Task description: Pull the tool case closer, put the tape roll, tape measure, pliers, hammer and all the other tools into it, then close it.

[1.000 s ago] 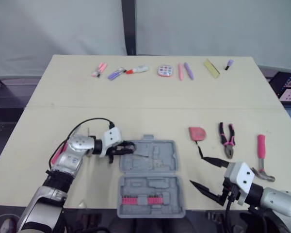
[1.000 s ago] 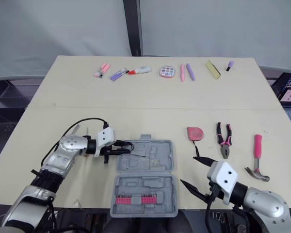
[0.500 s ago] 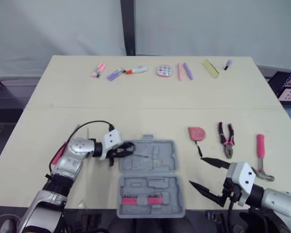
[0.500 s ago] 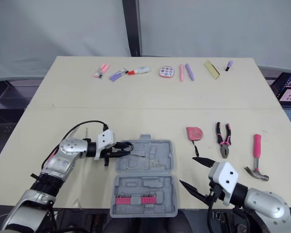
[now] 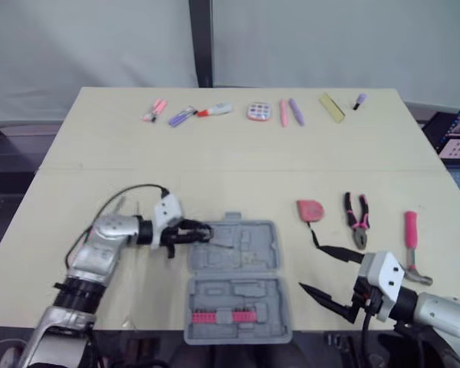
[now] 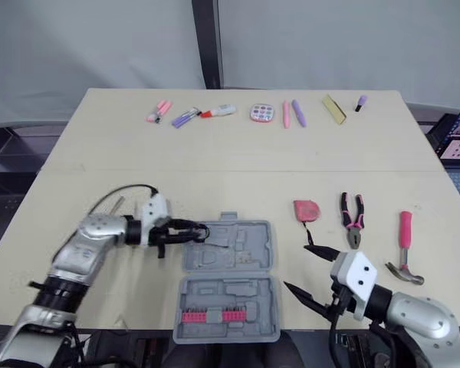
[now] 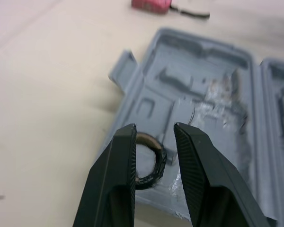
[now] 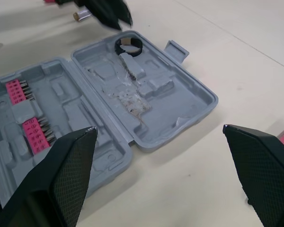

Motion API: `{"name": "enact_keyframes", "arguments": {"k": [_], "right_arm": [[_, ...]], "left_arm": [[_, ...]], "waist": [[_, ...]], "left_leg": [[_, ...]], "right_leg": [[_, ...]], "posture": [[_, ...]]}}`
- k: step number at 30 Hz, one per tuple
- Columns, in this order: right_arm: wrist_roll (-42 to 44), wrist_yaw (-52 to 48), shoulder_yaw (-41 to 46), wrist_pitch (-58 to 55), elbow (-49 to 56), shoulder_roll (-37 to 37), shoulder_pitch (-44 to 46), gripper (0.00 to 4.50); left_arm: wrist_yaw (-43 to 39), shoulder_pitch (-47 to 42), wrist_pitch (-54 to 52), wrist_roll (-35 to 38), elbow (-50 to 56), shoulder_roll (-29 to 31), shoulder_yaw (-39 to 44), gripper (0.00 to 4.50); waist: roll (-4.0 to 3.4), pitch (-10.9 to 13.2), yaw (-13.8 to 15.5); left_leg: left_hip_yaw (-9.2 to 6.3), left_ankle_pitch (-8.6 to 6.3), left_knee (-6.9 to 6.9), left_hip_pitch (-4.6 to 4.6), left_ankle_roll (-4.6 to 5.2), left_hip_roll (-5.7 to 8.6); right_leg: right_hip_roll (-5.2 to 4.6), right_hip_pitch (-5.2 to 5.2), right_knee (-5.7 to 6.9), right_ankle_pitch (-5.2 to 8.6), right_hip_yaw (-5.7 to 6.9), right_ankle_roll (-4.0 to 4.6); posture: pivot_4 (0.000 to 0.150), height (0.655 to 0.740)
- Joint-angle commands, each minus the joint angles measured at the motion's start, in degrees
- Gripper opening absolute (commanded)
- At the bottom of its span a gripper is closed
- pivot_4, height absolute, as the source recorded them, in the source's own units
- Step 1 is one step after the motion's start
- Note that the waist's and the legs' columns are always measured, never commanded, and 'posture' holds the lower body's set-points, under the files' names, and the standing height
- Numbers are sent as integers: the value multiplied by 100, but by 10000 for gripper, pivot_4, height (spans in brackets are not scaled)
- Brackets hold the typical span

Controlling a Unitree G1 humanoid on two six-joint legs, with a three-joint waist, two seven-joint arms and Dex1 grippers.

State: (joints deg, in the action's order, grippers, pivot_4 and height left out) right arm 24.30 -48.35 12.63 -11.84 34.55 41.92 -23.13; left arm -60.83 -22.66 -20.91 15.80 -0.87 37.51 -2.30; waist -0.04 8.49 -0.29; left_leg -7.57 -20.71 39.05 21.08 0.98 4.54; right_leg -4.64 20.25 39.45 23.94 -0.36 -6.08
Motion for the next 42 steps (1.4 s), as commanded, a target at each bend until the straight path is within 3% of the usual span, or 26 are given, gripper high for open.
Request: {"name": "enact_keyframes", "arguments": {"k": [1,4,8,11,14,15,17,22,24,26,27,28,34,42], "right_arm": [[190,-116,204,-105,157,98,-10,45000],[79,-44,135,-355,171,187,-131,45000],[-20,-25,62,-566,92,250,-265,45000],[-56,-5,56,-485,8,142,-320,45000],[-93,-23,32,-449,-100,79,-343,45000],[-107,-30,23,-437,-135,63,-342,39631],[-128,-39,30,-422,-177,42,-337,31726],[-110,-74,74,-505,-264,73,-305,6287],[-56,-101,116,-578,-289,110,-300,6287],[-43,-66,180,-608,-317,101,-299,5647],[-37,-72,201,-608,-321,103,-316,12655],[-32,-92,216,-595,-321,103,-338,15339],[5,-212,288,-552,-297,131,-455,44987],[-68,-247,291,-443,-338,105,-467,44987]], "left_arm": [[-139,501,-806,659,964,425,507,13800],[-18,2027,-1148,961,1923,774,1293,13800],[129,3466,-1113,1096,2439,725,1827,13800],[366,4412,-917,964,2727,554,2064,13800],[565,5036,-682,886,2818,345,2255,5401],[604,5200,-576,837,2843,297,2285,54],[721,5401,-463,822,2896,195,2366,0],[985,5460,-448,867,3035,76,2409,0],[1033,5427,-387,847,3018,78,2382,0],[1059,5397,-365,890,2998,71,2389,5517],[1070,5389,-339,893,2987,68,2396,9231],[1066,5382,-318,904,2972,71,2411,13328],[889,5446,-172,1014,2908,123,2543,44738],[780,5392,28,1038,2835,109,2534,44738]], "waist": [[-3,-2,-3],[-9,-5,-97],[-10,-2,-61],[-17,-3,21],[-16,-3,94],[-16,-3,120],[-16,-3,154],[-15,-4,163],[-15,-4,159],[-15,-4,159],[-15,-4,159],[-15,-4,156],[-15,-4,157],[-15,-4,158]], "left_leg": [[0,0,-3,-2,0,0],[0,-1,-21,-7,-1,-3],[-7,-1,-19,-3,-1,-10],[-6,-2,-21,-19,-2,-16],[-6,-4,-18,-18,-4,-15],[-5,-5,-18,-17,-5,-15],[-4,-7,-19,-17,-6,-15],[1,-11,-17,-17,-4,-14],[7,-11,-18,-18,-4,-16],[9,-11,-18,-18,-4,-18],[13,-11,-19,-19,-4,-19],[15,-11,-19,-19,-4,-20],[17,-11,-21,-20,-4,-23],[20,-12,-22,-20,-5,-23]], "right_leg": [[0,-1,-3,0,-2,0],[0,-1,-24,0,-6,0],[5,-17,-68,0,-2,0],[6,-74,-168,1,-4,1],[5,-76,-182,1,-5,1],[5,-77,-188,1,-6,1],[6,-78,-195,1,-5,1],[5,-82,-201,0,-5,1],[6,-81,-201,0,-5,1],[7,-80,-201,1,-3,1],[8,-79,-201,1,-4,1],[8,-80,-201,1,-4,1],[8,-79,-202,1,-3,1],[8,-79,-205,1,-4,1]], "posture": [[1500,7400],[1500,7400],[1500,7400],[1500,7400],[1500,7400],[1500,7400],[1500,7400],[1500,7400],[1500,7400],[1500,7400],[1500,7400],[1500,7400],[1500,7400],[1500,7400]]}}
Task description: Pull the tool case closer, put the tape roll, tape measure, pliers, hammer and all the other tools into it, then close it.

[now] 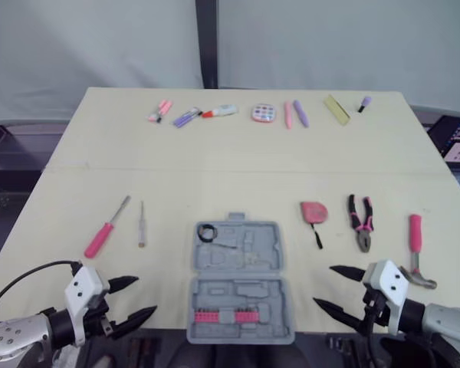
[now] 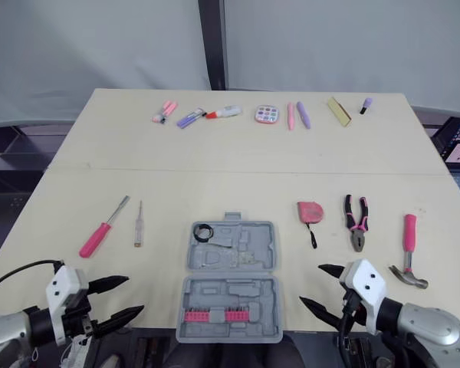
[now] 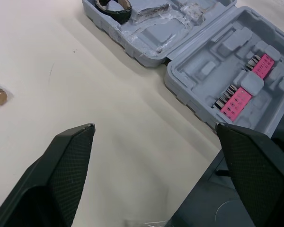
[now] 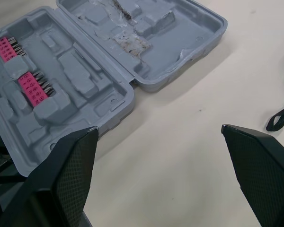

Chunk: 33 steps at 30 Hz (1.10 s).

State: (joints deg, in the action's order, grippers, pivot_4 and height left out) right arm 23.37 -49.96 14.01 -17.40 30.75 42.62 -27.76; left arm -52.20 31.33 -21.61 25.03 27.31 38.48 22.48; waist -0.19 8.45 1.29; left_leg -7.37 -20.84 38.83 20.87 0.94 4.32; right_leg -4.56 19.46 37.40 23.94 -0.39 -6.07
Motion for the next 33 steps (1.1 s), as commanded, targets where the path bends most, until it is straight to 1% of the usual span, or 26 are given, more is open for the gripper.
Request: {"name": "enact_keyframes", "arguments": {"k": [1,4,6,9,13,17,21,23,25,33], "right_arm": [[20,-60,160,91,53,36,17,44987],[1,285,251,-214,75,5,264,44987],[-100,565,238,-498,62,10,469,44987],[-179,808,173,-754,31,-47,672,44987],[-248,1511,24,-1419,-169,-361,1258,44987],[-387,1971,-241,-1923,-334,-632,1723,44987],[-432,2264,-392,-2204,-734,-933,2189,44987],[-541,2464,-497,-2361,-917,-1036,2432,44987],[-445,2564,-506,-2572,-1054,-1219,2631,44987],[-957,3225,-945,-2484,-1727,-1803,3409,44987]], "left_arm": [[-131,-56,130,149,17,38,64,44738],[-159,-461,139,305,81,123,83,44738],[-200,-759,69,388,128,192,-59,44738],[-323,-960,52,438,158,262,-242,44738],[-518,-1783,471,342,-86,201,-746,44738],[-725,-2327,605,280,-361,271,-1103,44738],[-733,-2748,606,232,-518,243,-1391,44738],[-697,-2896,620,195,-558,208,-1488,44738],[-694,-2944,642,153,-564,213,-1544,44738],[-481,-3056,548,100,-512,195,-1688,44738]], "waist": [[0,0,0],[0,0,4],[0,0,7],[-2,-1,-4],[-3,1,-15],[-10,-1,-32],[-15,1,-129],[-16,1,-148],[-17,1,-158],[-20,2,-198]], "left_leg": [[0,0,0,0,0,0],[0,0,1,-1,0,0],[0,0,4,0,0,0],[0,-2,-2,-2,-1,1],[1,-2,-12,-7,-2,0],[13,-1,-13,-18,-2,0],[16,-1,-30,-30,-2,0],[16,-1,-29,-32,-2,0],[16,-1,-30,-33,-3,0],[19,1,-43,-42,-7,-1]], "right_leg": [[0,0,0,0,0,0],[0,-1,0,0,0,0],[-1,-2,0,0,-1,0],[0,1,5,0,0,0],[2,2,22,0,2,0],[1,2,33,0,-1,0],[0,2,40,0,-2,0],[0,3,46,0,-1,0],[1,4,46,0,-1,0],[0,10,57,0,-2,0]], "posture": [[1500,7400],[1500,7400],[1500,7400],[1500,7400],[1500,7400],[1500,7400],[1500,7400],[1500,7400],[1500,7400],[1500,7400]]}}
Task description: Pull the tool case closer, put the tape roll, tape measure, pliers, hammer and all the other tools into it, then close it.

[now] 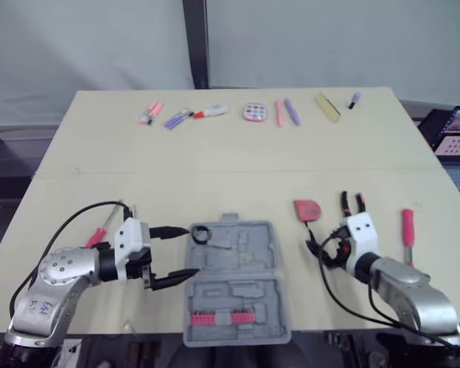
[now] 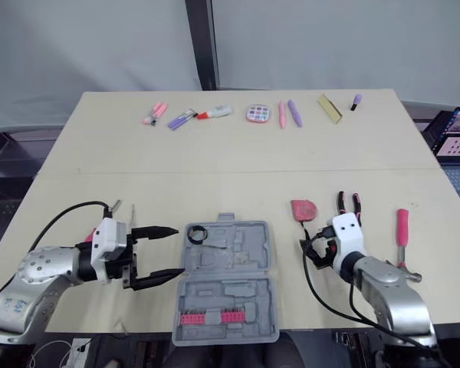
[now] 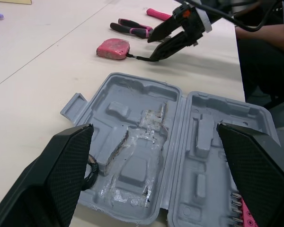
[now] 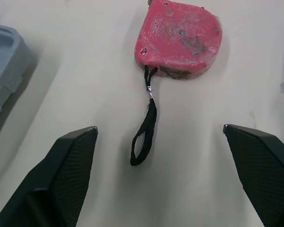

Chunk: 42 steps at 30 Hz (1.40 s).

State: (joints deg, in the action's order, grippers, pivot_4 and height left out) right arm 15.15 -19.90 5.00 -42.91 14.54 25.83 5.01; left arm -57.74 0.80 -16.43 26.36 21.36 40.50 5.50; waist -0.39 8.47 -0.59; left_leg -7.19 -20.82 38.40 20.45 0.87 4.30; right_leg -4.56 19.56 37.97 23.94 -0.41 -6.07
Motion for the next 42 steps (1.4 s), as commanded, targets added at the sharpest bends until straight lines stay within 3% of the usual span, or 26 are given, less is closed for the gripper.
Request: {"name": "enact_keyframes", "arguments": {"k": [1,23,27,34,42], "right_arm": [[-166,247,-62,77,-168,-178,178,44987],[-583,447,-299,217,-752,-694,555,44987],[-608,430,-330,233,-771,-698,568,33480],[-630,423,-423,254,-828,-713,608,151],[-613,386,-405,199,-753,-637,540,151]], "left_arm": [[94,-6,29,-30,92,-6,3,44738],[265,220,110,-80,103,13,35,44738],[278,272,132,-94,112,16,46,45000],[341,392,160,-112,147,-10,58,45000],[335,416,213,-94,131,-5,54,45000]], "waist": [[0,0,-22],[-1,0,-112],[-1,0,-112],[-1,0,-111],[-1,-1,-109]], "left_leg": [[0,0,-1,-1,0,0],[-4,2,-15,-17,-4,0],[-4,3,-17,-18,-5,0],[-4,3,-18,-18,-5,0],[-5,3,-19,-19,-5,0]], "right_leg": [[0,1,3,0,0,0],[-1,2,10,0,1,0],[-1,2,10,0,1,0],[-1,4,9,0,0,0],[-2,3,4,0,0,0]], "posture": [[1500,7400],[1500,7400],[1500,7400],[1500,7400],[1500,7400]]}}
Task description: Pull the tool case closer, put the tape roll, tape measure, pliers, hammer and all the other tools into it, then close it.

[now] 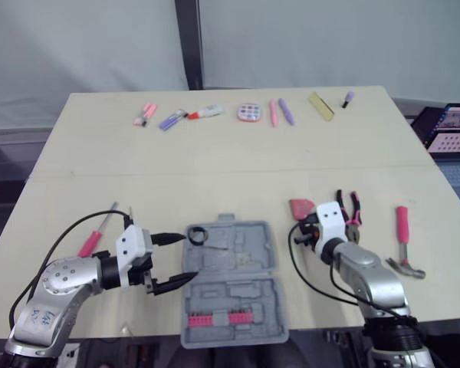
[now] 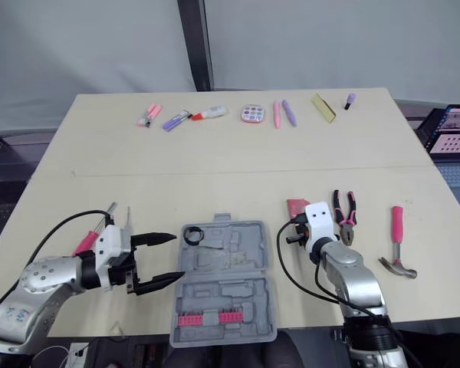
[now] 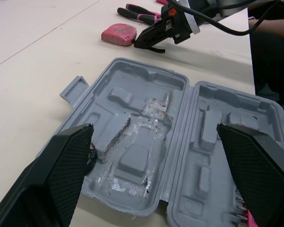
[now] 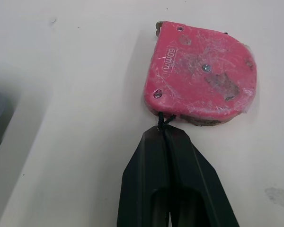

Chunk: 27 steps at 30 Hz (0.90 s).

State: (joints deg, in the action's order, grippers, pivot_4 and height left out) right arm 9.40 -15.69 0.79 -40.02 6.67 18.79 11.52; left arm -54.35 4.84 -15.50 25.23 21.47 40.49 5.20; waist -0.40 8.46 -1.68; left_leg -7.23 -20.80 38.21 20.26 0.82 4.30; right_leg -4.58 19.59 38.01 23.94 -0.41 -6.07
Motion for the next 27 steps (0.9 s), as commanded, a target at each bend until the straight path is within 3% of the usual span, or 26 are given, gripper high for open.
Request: {"name": "enact_keyframes", "arguments": {"k": [1,27], "right_arm": [[-35,-42,14,-105,50,77,-121,151],[689,-584,-110,-1201,2730,674,-2428,151]], "left_arm": [[-9,6,125,18,111,-2,82,45000],[-634,-85,508,5,-346,25,-104,45000]], "waist": [[0,0,0],[1,0,25]], "left_leg": [[0,0,0,0,0,0],[-6,1,-10,1,-2,-2]], "right_leg": [[0,0,0,0,0,0],[1,-7,-21,0,-2,0]], "posture": [[1500,7400],[1500,7400]]}}
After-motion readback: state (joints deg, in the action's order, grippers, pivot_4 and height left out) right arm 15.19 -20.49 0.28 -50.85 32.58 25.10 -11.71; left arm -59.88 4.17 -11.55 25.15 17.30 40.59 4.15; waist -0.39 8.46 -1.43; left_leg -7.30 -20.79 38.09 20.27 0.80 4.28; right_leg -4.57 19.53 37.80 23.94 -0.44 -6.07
